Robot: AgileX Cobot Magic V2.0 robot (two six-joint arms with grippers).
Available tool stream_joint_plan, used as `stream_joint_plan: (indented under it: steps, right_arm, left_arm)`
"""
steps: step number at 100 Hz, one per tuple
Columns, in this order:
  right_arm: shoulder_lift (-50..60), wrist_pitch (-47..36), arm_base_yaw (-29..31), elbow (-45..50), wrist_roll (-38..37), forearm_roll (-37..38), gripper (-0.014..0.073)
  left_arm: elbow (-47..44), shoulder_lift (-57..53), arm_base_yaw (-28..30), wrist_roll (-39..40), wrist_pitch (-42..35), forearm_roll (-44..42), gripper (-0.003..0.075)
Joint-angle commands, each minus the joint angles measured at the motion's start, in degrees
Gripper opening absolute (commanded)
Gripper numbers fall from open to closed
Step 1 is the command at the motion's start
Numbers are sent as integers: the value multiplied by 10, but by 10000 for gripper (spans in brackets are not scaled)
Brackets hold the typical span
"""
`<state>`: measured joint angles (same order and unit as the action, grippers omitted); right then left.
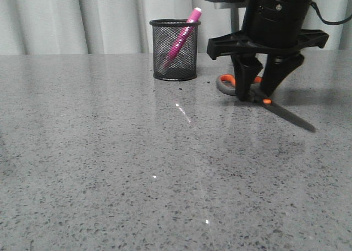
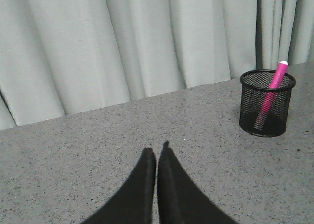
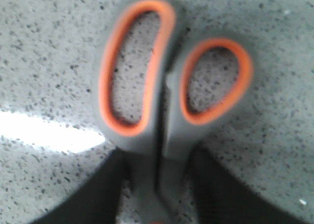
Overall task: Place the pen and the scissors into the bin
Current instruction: 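Lift the scissors with the right gripper over the mesh cup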
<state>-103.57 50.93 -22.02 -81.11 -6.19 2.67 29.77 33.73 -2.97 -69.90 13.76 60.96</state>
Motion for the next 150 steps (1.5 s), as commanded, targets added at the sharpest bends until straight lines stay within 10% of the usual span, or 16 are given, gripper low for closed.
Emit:
stream_joint_plan:
  steps: [1,8,46,75,108,150]
  right_arm:
    - [14,-3,2,-12,0,17,65]
    - [14,0,2,-12,0,23,-76]
    - [157,-119,2,58,16,19,-71]
    - [285,-542,-4,218,16,-32,-71]
    - [149,-983,-24,208,16,-27,-71]
    - [25,-979,-24,76,16,-24,-71]
  left_arm:
    - [15,-1,-5,0,-21,16,-19]
    - [15,-1,-5,0,-21,16,-19]
    - [15,-1,-5,0,-21,16,-19]
    - [15,-1,-5,0,-22,16,-19]
    - [15,-1,-5,0,-22,16,-19]
    - [15,-1,-5,0,-22,16,-19]
